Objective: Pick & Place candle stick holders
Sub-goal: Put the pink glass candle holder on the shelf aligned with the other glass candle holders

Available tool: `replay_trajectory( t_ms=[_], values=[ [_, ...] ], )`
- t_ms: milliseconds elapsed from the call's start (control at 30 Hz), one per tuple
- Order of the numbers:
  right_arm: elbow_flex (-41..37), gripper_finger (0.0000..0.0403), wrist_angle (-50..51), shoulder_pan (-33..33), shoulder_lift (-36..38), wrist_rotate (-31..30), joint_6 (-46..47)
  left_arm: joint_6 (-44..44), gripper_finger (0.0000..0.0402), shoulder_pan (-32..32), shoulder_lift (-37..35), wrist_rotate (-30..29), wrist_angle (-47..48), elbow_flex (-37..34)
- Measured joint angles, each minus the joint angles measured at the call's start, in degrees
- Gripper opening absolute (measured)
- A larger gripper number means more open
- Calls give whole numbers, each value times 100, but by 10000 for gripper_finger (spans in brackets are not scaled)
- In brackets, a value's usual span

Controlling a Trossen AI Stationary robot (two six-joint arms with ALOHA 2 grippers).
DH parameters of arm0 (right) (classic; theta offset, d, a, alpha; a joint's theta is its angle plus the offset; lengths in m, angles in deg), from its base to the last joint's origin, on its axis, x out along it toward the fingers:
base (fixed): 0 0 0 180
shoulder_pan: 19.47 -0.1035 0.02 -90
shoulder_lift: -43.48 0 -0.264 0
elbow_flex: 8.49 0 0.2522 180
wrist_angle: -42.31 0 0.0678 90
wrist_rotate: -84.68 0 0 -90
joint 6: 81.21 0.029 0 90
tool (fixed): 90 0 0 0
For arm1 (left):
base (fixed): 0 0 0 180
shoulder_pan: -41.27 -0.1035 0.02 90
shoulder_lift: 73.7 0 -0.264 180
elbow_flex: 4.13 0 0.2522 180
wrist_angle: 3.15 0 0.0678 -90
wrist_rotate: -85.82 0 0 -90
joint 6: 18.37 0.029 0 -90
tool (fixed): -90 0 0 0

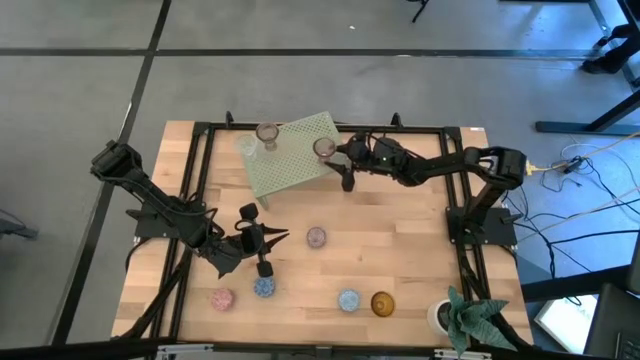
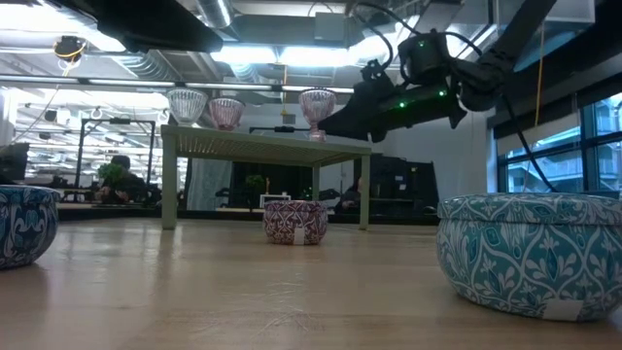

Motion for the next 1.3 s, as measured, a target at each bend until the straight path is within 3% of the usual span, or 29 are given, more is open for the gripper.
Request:
replay_trajectory(
  t_ms=[1300],
  values=[
    [-2, 243, -269, 54, -63, 216, 111, 90, 31, 0, 0, -2, -2, 0]
  ],
)
